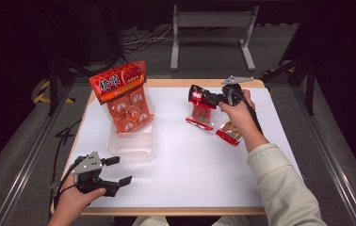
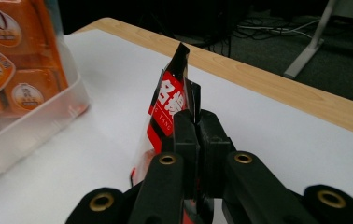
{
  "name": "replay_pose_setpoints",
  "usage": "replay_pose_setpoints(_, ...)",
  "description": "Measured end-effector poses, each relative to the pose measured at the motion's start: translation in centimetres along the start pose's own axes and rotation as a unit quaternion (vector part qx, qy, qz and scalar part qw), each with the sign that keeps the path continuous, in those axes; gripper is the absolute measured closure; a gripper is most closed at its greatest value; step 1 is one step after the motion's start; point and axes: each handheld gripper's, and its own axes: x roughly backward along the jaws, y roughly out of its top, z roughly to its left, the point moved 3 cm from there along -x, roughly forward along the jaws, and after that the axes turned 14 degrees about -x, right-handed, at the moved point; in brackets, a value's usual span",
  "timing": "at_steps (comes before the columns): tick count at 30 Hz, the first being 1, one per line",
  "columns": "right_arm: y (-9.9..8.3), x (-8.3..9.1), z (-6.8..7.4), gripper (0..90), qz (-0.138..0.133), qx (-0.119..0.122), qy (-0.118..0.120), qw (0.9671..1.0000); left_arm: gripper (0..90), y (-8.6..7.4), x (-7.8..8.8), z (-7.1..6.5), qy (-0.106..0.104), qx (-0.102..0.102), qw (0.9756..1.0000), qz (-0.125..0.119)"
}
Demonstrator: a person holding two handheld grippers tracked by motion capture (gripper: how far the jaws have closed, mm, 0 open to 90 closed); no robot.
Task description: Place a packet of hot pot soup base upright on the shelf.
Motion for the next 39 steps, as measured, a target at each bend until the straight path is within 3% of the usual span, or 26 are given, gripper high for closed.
replay_pose_setpoints(8,0.6,1.6,1.2,88.3,-0.017,0.017,0.018,0.9995,15.4,0.0,0.0,0.0,-0.009,0.007,0.9999,-0.006)
replay_pose_setpoints(13,1.0,2.4,1.6,88.5,-0.024,0.011,0.033,0.9991,15.5,0.1,0.1,0.0,-0.009,0.006,0.9999,-0.010)
replay_pose_setpoints(24,1.8,4.6,3.8,88.5,-0.045,0.039,0.072,0.9956,15.5,0.0,0.1,0.1,-0.005,0.011,0.9999,-0.008)
replay_pose_setpoints(31,2.4,5.4,5.7,88.5,-0.057,0.059,0.101,0.9915,15.5,-0.1,0.1,0.1,-0.005,0.013,0.9999,-0.006)
replay_pose_setpoints(39,2.9,5.3,8.3,88.5,-0.063,0.071,0.151,0.9839,15.5,-0.2,0.3,0.0,-0.002,0.014,0.9999,-0.007)
